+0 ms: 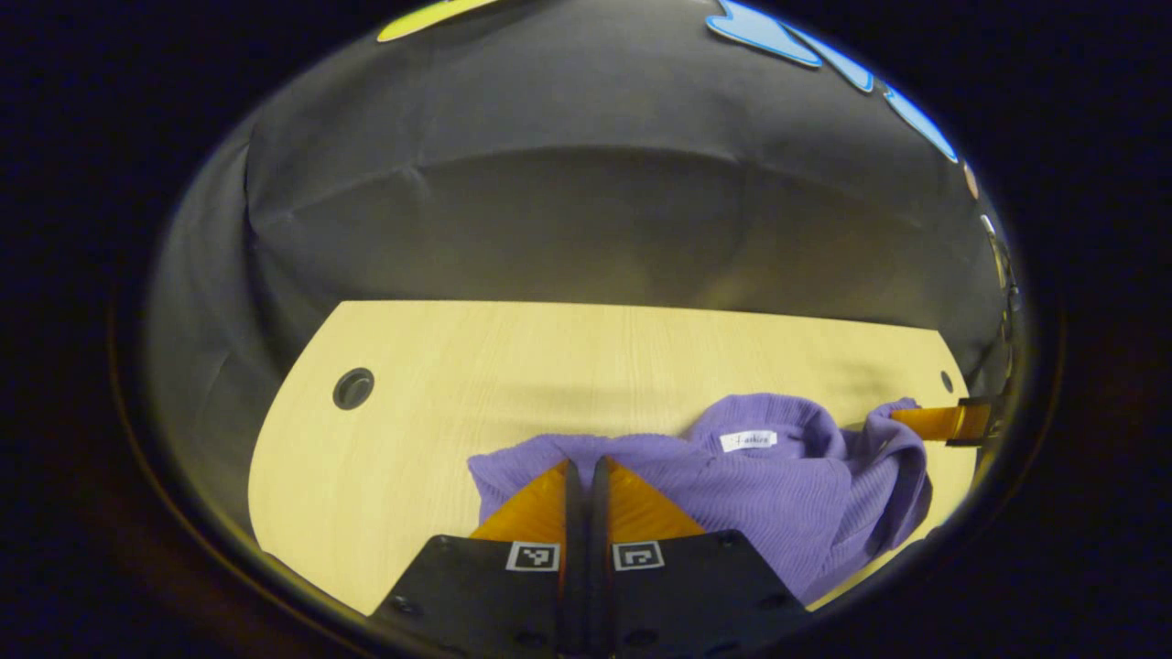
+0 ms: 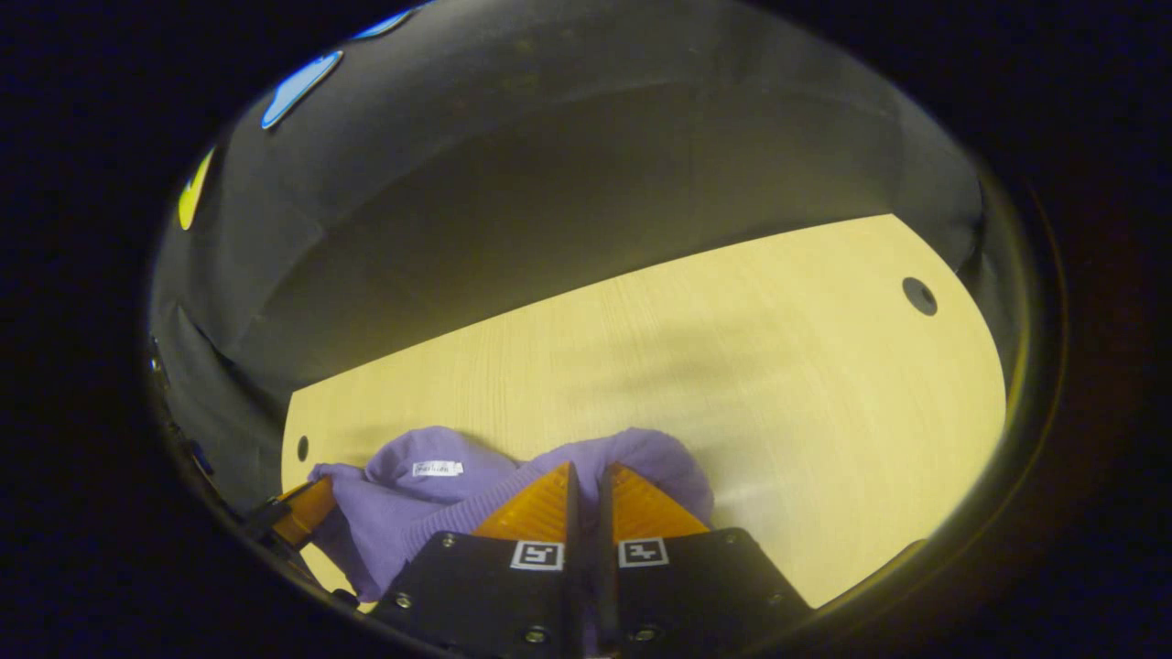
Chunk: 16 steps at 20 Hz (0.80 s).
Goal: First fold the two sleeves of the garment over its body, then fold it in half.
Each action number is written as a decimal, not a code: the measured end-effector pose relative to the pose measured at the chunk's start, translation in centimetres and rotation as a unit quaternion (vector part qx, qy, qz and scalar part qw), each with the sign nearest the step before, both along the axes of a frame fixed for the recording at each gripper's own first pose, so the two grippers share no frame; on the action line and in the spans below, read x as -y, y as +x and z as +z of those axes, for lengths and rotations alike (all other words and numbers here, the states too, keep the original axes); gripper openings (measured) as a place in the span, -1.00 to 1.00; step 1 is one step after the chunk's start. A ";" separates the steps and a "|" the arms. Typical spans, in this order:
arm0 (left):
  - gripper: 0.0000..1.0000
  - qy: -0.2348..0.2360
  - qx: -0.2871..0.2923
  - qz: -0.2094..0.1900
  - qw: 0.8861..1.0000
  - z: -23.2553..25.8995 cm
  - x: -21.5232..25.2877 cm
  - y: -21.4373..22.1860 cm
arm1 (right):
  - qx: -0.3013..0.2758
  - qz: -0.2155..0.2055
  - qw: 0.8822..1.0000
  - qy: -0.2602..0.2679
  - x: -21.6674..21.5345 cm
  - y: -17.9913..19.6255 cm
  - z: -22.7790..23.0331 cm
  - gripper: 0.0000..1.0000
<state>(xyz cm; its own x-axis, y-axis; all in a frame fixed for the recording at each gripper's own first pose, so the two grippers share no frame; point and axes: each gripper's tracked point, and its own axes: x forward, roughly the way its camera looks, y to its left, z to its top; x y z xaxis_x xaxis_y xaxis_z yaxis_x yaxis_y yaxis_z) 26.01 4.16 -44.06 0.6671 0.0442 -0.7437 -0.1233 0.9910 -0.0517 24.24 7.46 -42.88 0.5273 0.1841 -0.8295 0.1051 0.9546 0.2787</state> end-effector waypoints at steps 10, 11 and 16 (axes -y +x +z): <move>0.65 -0.014 0.021 -0.004 1.000 2.6 0.4 -1.9 | 0.061 -0.005 0.998 -0.021 2.3 -1.7 4.4 0.28; 0.65 -0.018 0.033 -0.004 0.999 3.5 0.4 -2.1 | 0.074 -0.005 0.997 -0.021 2.4 -2.0 5.4 0.14; 0.68 -0.022 0.114 -0.012 0.993 11.1 1.7 -3.3 | 0.155 -0.004 0.988 -0.024 2.8 -3.8 12.6 0.29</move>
